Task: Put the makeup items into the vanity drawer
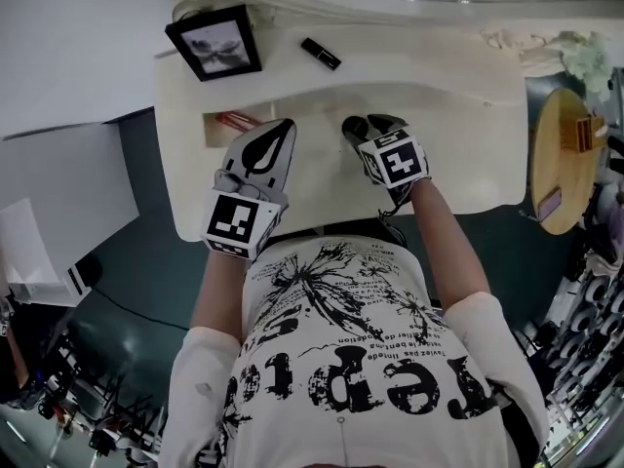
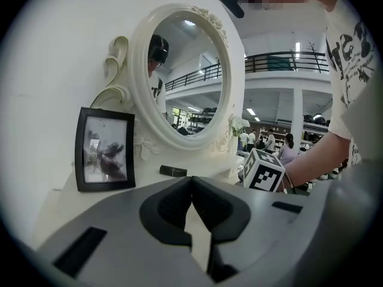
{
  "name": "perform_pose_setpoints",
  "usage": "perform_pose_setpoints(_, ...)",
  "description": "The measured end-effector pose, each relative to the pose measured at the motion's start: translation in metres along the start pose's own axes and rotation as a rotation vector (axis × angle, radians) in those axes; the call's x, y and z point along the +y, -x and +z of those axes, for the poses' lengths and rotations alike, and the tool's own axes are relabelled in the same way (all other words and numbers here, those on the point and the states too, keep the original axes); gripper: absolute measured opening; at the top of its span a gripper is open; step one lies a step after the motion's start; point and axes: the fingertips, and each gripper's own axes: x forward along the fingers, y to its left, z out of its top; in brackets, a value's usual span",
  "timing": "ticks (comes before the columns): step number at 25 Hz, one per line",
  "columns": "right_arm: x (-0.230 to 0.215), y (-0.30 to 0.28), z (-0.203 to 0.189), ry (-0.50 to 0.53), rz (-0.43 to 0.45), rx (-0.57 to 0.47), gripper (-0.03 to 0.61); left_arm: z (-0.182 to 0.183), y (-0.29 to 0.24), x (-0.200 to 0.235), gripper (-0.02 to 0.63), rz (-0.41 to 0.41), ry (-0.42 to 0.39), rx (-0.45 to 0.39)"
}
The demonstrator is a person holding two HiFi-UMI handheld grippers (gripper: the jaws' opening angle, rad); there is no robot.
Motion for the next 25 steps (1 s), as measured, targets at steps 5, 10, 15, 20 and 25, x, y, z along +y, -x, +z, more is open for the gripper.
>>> perform_pose_setpoints(5,-0.003,-0.001,0.004,0.013,-0.007,-0.011,0.135,-0.003,-0.006,0.001,0.012,0.005,0.007,0.006)
perform_pose_setpoints(10,-0.008,0.007,0.012,0.061,-0.053,-0.033,0.034,0.0,-0.006,-0.002,0.012,0.0,-0.001,-0.006)
perform_pose_setpoints(15,0.007,0.025,0.032,0.075,-0.041,-0.077,0.032,0.007,0.006,0.0,0.012,0.005,-0.012,-0.033)
perform_pose_setpoints(20,0.041,0.046,0.072,0.127,-0.008,-0.159,0.034,0.013,0.033,0.011,0.012,0.043,-0.025,-0.062)
perform_pose_setpoints(25,0.087,0.052,0.11,0.181,0.021,-0.226,0.034,0.015,0.073,0.034,0.012,0.103,-0.023,-0.083)
